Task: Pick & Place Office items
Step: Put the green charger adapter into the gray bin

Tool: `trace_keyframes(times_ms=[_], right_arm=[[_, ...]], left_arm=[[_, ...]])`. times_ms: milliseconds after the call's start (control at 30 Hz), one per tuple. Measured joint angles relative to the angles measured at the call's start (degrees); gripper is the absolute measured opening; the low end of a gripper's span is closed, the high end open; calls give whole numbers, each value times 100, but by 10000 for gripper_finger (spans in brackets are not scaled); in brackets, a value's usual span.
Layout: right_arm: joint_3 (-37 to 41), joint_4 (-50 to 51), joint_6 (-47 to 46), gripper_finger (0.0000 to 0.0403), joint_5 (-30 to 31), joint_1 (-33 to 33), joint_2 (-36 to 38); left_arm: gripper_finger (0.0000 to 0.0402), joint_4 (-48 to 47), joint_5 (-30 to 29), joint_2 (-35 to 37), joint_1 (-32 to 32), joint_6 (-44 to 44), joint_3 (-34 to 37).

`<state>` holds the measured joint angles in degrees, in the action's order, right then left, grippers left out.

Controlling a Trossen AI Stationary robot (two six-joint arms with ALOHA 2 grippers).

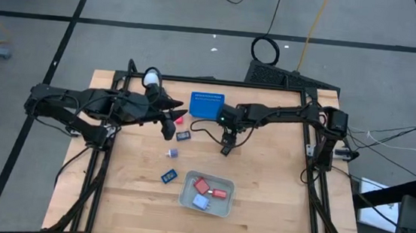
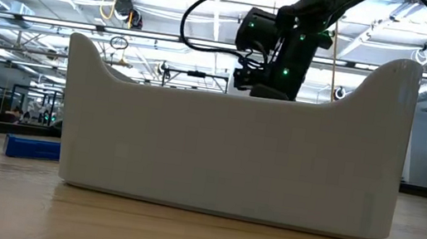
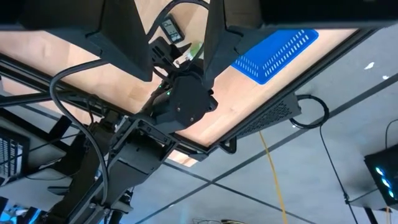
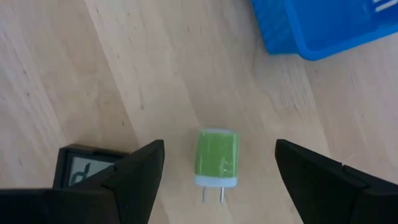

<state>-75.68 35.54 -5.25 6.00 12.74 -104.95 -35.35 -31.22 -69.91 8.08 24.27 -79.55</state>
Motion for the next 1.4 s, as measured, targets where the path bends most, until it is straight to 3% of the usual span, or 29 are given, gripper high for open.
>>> trace_keyframes(times_ms=[1200, 1400], right_arm=[[855, -893, -299, 299, -328, 187, 0], [855, -1092, -265, 280, -330, 170, 0]], left_arm=[[145, 2, -42, 0, 0, -4, 0], [145, 2, -42, 0, 0, -4, 0]])
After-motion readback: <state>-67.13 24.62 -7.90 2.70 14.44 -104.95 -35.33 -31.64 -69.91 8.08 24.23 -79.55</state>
